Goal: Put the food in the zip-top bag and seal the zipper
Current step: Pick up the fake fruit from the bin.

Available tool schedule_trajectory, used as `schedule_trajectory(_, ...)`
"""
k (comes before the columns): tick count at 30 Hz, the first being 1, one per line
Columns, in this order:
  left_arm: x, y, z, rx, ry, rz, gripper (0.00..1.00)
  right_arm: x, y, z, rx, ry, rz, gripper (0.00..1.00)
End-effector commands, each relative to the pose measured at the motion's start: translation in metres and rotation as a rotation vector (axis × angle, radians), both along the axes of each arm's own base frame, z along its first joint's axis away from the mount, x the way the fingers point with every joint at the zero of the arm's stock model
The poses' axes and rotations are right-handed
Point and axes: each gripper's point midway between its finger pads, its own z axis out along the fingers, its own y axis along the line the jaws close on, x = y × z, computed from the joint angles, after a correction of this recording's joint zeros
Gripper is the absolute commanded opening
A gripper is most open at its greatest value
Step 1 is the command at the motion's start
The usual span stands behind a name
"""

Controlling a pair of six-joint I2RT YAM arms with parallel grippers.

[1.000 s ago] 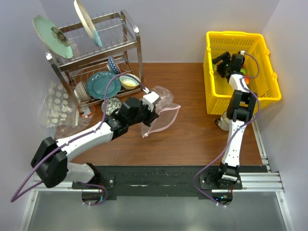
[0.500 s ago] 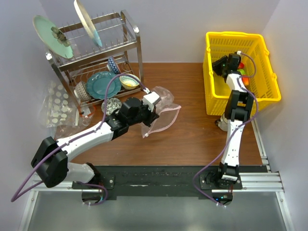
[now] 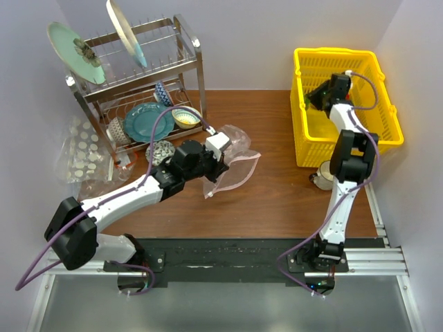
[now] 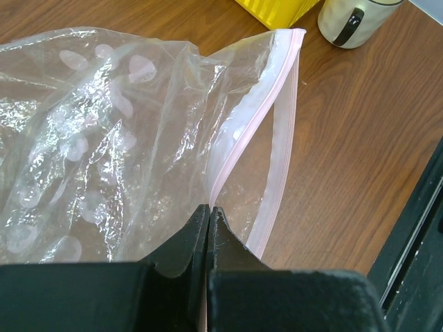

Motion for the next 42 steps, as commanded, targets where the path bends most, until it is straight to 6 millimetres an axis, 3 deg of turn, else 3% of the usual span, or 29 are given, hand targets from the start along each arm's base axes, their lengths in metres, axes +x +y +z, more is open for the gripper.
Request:
schedule_trajectory(1,0.000,-0.004,0.029,-0.060,-0.062,-0.019,0.00,-0.006,-0.011,0.076,-0.098,-0.145,-0.039,0.22)
schedule_trajectory(7,-0.002,-0.005,0.033,-0.069,-0.063,-0.023,0.00,-0.025,-0.014,0.087,-0.129,-0.142,-0.054,0.22)
schedule_trajectory(8,-0.002,-0.004,0.034,-0.071,-0.063,-0.021,0.00,-0.031,-0.014,0.105,-0.137,-0.172,-0.057,0.22)
schedule_trajectory(11,-0.003,-0.004,0.036,-0.072,-0.061,-0.020,0.00,-0.047,-0.020,0.116,-0.181,-0.182,-0.087,0.23)
schedule_trajectory(13,-0.004,-0.004,0.039,-0.075,-0.062,-0.021,0.00,-0.065,-0.026,0.134,-0.223,-0.204,-0.120,0.23)
schedule_trajectory(14,-0.004,-0.005,0.040,-0.080,-0.062,-0.023,0.00,-0.073,-0.027,0.129,-0.232,-0.191,-0.127,0.24)
schedule_trajectory(15,-0.005,-0.004,0.039,-0.078,-0.059,-0.024,0.00,-0.084,-0.030,0.150,-0.257,-0.227,-0.146,0.24)
schedule_trajectory(17,-0.007,-0.006,0.042,-0.085,-0.059,-0.034,0.00,-0.098,-0.032,0.150,-0.276,-0.221,-0.161,0.24)
schedule_trajectory(18,-0.008,-0.006,0.043,-0.087,-0.056,-0.037,0.00,-0.108,-0.033,0.170,-0.290,-0.261,-0.171,0.24)
schedule_trajectory(20,-0.009,-0.007,0.043,-0.089,-0.051,-0.044,0.00,-0.124,-0.034,0.166,-0.304,-0.247,-0.182,0.24)
schedule_trajectory(22,-0.010,-0.006,0.046,-0.093,-0.052,-0.045,0.00,-0.138,-0.031,0.194,-0.319,-0.315,-0.183,0.25)
schedule_trajectory(24,-0.011,-0.007,0.046,-0.095,-0.049,-0.048,0.00,-0.151,-0.026,0.197,-0.322,-0.315,-0.162,0.25)
schedule_trajectory(25,-0.011,-0.007,0.046,-0.093,-0.046,-0.046,0.00,-0.160,-0.021,0.211,-0.320,-0.347,-0.146,0.25)
schedule_trajectory(28,-0.010,-0.007,0.049,-0.097,-0.043,-0.041,0.00,-0.177,-0.001,0.214,-0.284,-0.360,-0.055,0.25)
schedule_trajectory(29,-0.010,-0.007,0.048,-0.097,-0.038,-0.040,0.00,-0.189,0.013,0.225,-0.265,-0.392,-0.001,0.25)
schedule_trajectory(35,-0.009,-0.004,0.047,-0.076,-0.019,-0.020,0.00,-0.242,0.073,0.244,-0.202,-0.438,0.218,0.27)
schedule_trajectory(39,-0.005,-0.001,0.045,-0.028,-0.001,-0.002,0.00,-0.276,0.116,0.235,-0.150,-0.429,0.391,0.29)
schedule_trajectory(42,0.007,-0.002,0.065,-0.014,0.000,0.048,0.00,-0.302,0.147,0.226,-0.102,-0.413,0.511,0.29)
